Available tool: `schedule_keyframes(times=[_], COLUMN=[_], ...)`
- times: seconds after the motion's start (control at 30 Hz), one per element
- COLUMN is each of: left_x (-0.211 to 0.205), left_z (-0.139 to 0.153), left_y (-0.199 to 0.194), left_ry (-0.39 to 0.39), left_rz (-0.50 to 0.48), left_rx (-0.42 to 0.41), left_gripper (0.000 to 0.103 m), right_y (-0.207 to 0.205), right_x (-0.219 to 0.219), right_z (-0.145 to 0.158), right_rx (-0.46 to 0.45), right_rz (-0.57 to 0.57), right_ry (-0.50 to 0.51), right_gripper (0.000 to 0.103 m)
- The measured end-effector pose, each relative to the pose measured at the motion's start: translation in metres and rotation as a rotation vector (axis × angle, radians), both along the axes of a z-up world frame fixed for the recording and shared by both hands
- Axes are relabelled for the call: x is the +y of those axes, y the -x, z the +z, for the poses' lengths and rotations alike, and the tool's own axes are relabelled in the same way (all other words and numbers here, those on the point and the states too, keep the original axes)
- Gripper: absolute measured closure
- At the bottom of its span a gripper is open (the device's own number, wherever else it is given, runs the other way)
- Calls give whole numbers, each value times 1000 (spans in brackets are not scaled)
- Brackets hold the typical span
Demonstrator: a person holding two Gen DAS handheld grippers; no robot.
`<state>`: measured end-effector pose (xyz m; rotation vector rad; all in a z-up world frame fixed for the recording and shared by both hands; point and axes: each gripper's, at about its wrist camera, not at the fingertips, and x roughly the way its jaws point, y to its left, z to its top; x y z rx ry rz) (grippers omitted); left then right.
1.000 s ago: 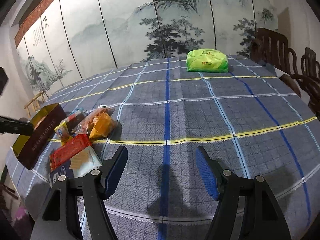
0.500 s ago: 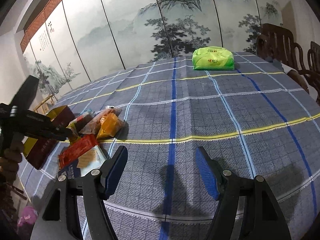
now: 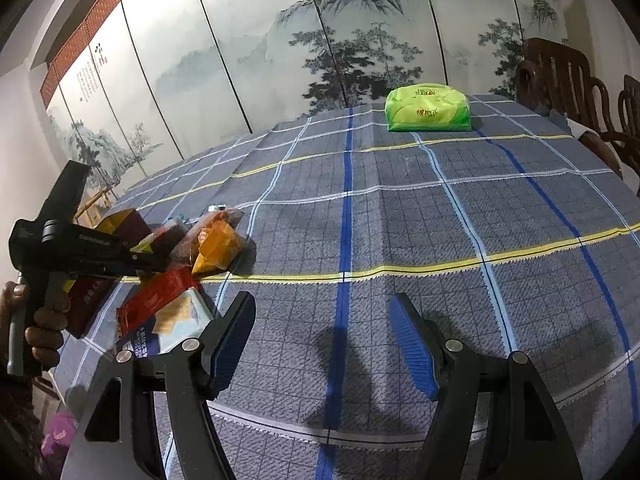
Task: Organize snacks
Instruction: 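Move the left gripper back to the snack pile and grasp the yellow-wrapped cake, then place the yellow cake in the tin with the left gripper while the right gripper grasps the soda cracker pack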
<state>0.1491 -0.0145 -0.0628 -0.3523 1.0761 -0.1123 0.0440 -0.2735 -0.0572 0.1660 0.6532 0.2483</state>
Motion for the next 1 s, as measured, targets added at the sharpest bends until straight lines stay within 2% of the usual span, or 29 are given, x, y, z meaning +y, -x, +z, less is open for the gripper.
schedule_keyframes(times=[0.1,0.23,0.33,0.43,0.53,0.7,0.87,1.0], left_x=[1,7,7,9,10,22,37,40], left_z=[24,45,54,55,56,62,62,57], left_y=[32,70,93,106,117,129,132,133], left_ry=[-17,-22,-35,-23,-36,-20,1,11], left_rz=[-34,-77,-114,-133,-142,-133,-114,-115], left_rx=[-78,-124,-140,-133,-138,-155,-153,-138], left_gripper=[83,83,83,82,82,82,82,82], right_y=[0,3,7,14,23,31,34,27], right_x=[-2,-8,1,28,62,114,172,201], right_z=[-2,3,9,14,11,16,16,10], right_rx=[13,24,52,113,160,111,8,-12], right_rz=[-1,17,109,202,249,305,373,412], right_ry=[9,-9,-45,-76,-96,-72,163,251], right_gripper=[33,33,33,33,33,33,33,33])
